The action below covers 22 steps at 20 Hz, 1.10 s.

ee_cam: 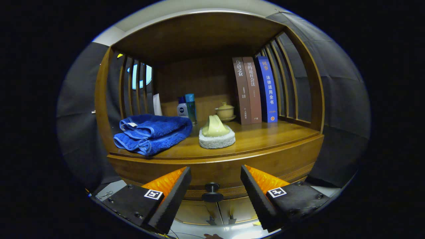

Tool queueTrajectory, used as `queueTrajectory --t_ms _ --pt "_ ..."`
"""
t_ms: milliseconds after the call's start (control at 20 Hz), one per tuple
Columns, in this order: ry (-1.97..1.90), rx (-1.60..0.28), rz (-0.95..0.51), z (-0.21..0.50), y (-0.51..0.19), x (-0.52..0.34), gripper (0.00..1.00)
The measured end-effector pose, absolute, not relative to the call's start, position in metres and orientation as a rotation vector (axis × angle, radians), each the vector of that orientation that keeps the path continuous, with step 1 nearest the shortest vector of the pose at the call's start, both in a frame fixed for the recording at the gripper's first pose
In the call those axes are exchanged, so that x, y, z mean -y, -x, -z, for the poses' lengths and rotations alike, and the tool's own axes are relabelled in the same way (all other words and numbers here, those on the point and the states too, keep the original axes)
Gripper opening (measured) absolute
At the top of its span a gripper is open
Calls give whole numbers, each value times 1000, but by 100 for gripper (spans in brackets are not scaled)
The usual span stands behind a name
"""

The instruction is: Pull open the drawer, take out the items inside it, and place them on the countertop above the cabinet.

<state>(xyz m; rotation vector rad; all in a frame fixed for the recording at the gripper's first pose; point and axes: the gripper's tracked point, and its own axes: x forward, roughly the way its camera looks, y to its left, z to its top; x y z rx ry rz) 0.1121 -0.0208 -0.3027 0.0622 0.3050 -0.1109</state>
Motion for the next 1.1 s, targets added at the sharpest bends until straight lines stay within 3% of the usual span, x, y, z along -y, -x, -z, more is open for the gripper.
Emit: queueTrajectory --t_ms 650,1100 --pt "29 -73 75 107 -28 4 99" --pt "31 -37 72 72 9 4 99"
